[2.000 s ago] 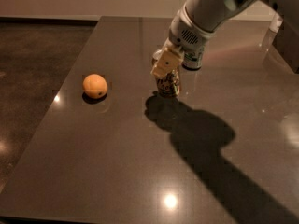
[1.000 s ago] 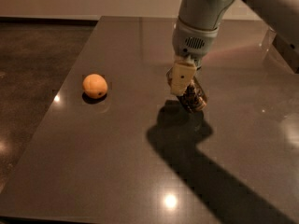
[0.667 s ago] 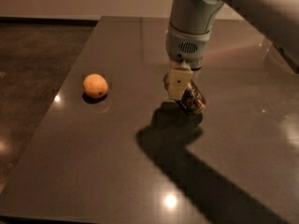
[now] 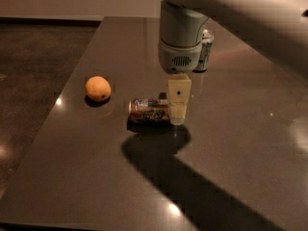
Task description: Knock orange can over
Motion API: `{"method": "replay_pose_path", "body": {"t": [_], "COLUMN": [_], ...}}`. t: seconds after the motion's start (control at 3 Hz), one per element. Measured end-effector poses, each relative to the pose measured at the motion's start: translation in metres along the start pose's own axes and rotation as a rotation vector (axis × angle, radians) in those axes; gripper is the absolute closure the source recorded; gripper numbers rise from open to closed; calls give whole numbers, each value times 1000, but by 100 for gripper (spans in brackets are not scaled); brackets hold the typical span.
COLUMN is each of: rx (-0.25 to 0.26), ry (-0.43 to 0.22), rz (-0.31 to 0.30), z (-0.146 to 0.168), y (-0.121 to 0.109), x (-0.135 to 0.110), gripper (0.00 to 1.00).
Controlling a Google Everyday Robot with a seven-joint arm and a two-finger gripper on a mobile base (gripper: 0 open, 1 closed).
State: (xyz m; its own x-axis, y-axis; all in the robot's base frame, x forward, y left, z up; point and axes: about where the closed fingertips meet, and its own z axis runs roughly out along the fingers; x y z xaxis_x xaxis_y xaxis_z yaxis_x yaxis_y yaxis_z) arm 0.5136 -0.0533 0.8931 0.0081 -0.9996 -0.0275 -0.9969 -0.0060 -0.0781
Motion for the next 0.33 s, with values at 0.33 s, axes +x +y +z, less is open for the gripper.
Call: {"method": "replay_pose_path", "body": {"t": [0.33], "rx": [0], "ry": [0], "rz": [0], "z": [0], "y": [0], "x": [0], "gripper": [0]}}
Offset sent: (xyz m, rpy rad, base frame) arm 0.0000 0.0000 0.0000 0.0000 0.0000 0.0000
